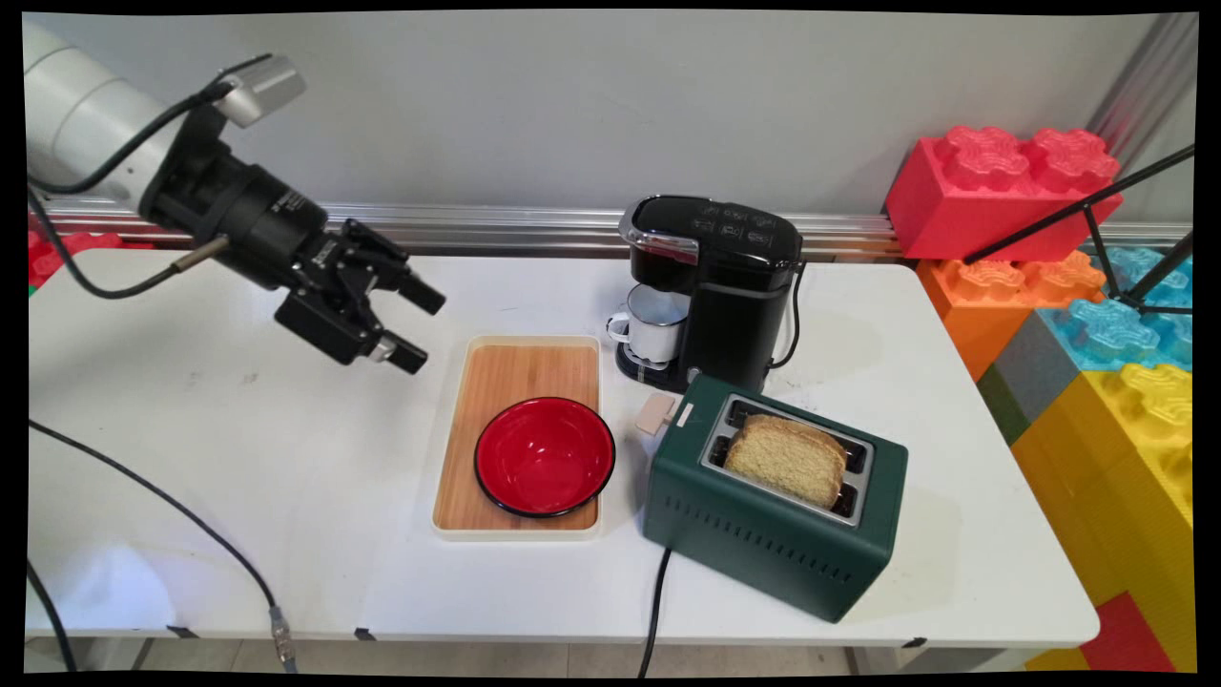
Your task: Press the toaster switch
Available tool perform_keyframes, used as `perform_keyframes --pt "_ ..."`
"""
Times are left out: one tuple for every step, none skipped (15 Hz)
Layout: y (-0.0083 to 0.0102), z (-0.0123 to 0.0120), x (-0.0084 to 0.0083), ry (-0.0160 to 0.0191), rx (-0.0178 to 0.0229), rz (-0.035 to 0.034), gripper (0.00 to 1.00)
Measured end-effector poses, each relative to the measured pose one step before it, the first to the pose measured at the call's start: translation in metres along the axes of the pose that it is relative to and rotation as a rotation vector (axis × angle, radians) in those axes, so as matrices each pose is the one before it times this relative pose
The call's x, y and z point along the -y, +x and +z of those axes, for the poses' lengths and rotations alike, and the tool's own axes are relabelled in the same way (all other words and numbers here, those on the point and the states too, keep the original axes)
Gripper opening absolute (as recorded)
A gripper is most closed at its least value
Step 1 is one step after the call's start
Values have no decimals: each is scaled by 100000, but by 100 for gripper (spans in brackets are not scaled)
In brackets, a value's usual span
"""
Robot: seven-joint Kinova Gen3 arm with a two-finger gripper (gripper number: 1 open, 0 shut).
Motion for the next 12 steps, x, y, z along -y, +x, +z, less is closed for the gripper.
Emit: perform_keyframes --pt "263 240 129 -12 -745 1571 100" --pt "166 178 87 -31 -375 1173 100" --pt "241 279 138 -123 -482 1784 100" --pt "216 328 143 -82 -325 2204 0" --pt "196 332 147 -133 -276 2078 0" --pt "143 290 118 -182 -128 1694 0" --pt "78 195 88 -150 -38 1007 0" --pt "102 288 119 -226 -37 1344 0" --pt "129 356 145 -370 -36 1505 0" --pt "134 353 150 -339 -147 1394 0" --pt "130 306 143 -270 -203 1154 0" --pt "163 421 232 -435 -333 1405 0"
